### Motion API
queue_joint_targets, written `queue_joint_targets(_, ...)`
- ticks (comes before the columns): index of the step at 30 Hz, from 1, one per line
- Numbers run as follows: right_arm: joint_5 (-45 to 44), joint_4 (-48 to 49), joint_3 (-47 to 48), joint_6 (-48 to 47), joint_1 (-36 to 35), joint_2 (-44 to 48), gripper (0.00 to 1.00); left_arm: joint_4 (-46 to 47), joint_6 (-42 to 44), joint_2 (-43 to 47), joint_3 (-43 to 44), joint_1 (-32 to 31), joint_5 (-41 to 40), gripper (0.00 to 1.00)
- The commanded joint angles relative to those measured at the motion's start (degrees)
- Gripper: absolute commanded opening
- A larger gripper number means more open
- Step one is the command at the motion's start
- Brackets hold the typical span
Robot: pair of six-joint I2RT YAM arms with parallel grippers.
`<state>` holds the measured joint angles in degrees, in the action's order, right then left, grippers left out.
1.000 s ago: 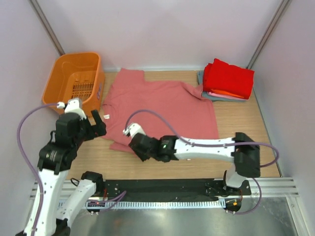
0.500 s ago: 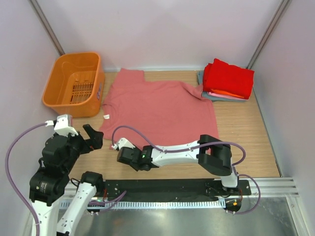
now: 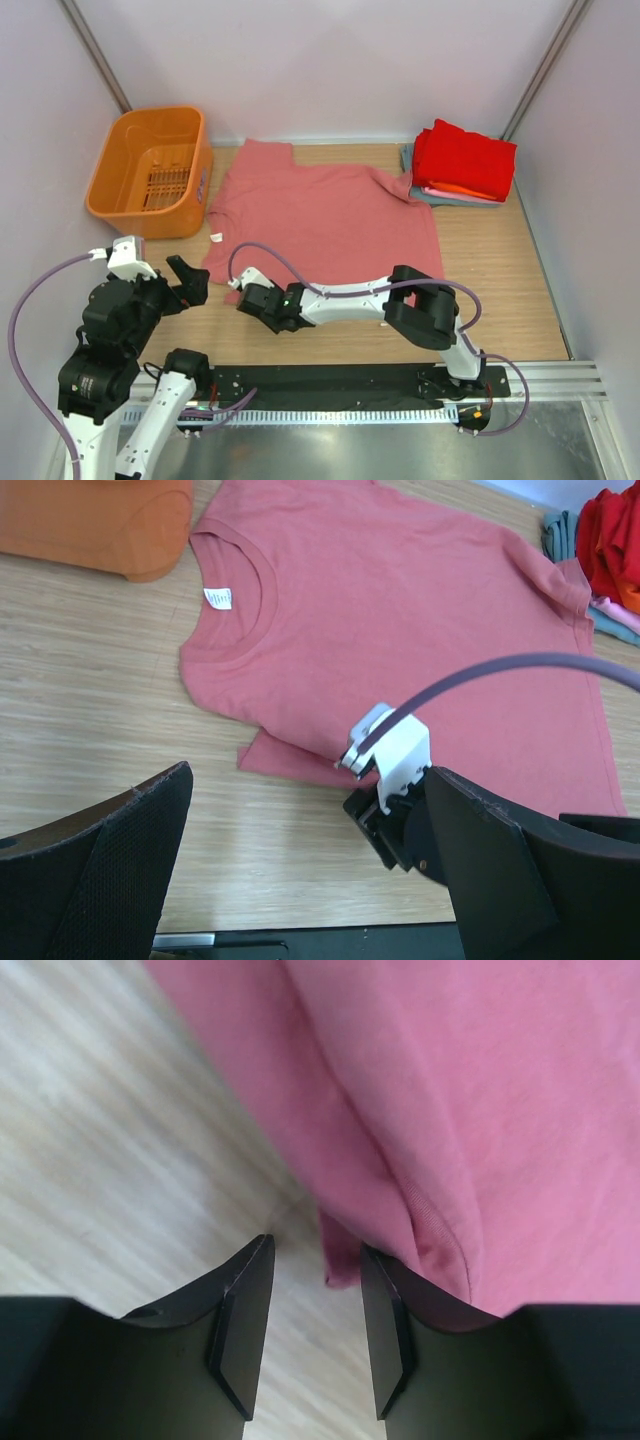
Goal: Fold and stack the t-shirts
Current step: Flatten the tshirt out
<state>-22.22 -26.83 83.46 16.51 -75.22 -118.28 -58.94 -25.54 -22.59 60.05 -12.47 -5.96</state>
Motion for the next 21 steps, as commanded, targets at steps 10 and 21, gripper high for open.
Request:
queue_joint_targets(10, 3.41, 4.77, -4.18, 0.54, 1.22, -1.16, 0.36, 2.42, -0.39, 0.09, -0.46, 0.08, 0.59, 1.00)
queue_joint_targets(21, -0.62, 0.04, -3.40, 3.52, 1.92, -0.99, 0.16, 2.42, -0.48, 0.26, -0.46, -0.01, 0.51, 1.00)
